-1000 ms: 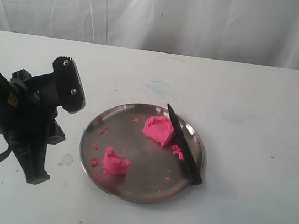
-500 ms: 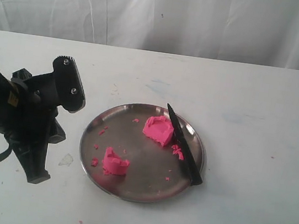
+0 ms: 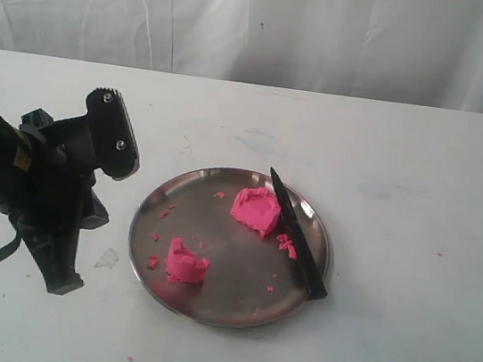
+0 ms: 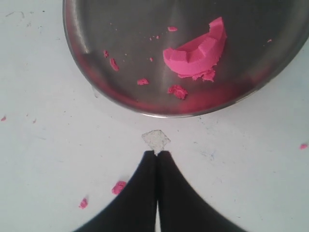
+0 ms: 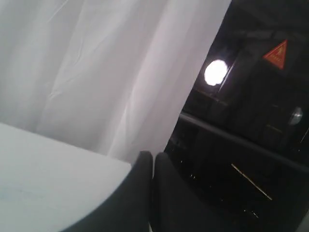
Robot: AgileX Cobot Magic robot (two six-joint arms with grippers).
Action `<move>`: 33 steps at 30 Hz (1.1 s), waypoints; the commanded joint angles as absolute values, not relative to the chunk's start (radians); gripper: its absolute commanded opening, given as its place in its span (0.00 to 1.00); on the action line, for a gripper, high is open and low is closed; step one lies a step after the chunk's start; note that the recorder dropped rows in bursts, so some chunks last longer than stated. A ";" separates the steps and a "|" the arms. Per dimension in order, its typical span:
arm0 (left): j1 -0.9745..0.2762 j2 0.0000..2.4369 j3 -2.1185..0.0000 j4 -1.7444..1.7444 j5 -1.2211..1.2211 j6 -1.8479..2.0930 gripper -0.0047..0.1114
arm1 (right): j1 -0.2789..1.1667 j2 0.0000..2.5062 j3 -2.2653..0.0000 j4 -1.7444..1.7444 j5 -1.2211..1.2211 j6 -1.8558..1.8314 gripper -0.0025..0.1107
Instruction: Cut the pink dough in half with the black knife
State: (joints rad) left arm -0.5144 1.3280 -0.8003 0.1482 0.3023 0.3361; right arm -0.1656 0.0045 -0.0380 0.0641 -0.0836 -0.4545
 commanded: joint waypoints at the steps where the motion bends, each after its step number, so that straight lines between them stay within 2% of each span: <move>1: -0.523 1.314 -0.793 0.137 0.298 0.332 0.04 | -0.171 0.000 0.000 -0.058 -0.095 -0.240 0.03; 5: -0.523 1.314 -0.793 0.137 0.294 0.332 0.04 | -0.169 0.000 0.000 -0.162 0.352 0.190 0.03; 8: -0.523 1.314 -0.793 0.137 0.280 0.332 0.04 | -0.142 0.000 0.000 -0.180 0.330 0.207 0.03; 12: -0.523 1.314 -0.793 0.137 0.280 0.332 0.04 | 0.007 0.000 0.000 -0.188 0.328 0.207 0.03; 14: -0.523 1.314 -0.793 0.137 0.280 0.332 0.04 | 0.028 0.000 0.000 -0.188 0.332 0.207 0.03; 26: -0.527 1.307 -0.791 0.136 0.280 0.332 0.04 | 0.028 0.000 0.000 -0.188 0.337 0.207 0.03; 33: -0.467 1.040 -0.791 0.136 0.298 0.332 0.04 | 0.030 0.000 0.000 -0.177 0.339 0.207 0.03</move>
State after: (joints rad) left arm -0.4983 1.1699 -0.7967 0.1461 0.2868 0.3361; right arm 0.0234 0.0027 -0.0008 -0.1789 0.3367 0.2012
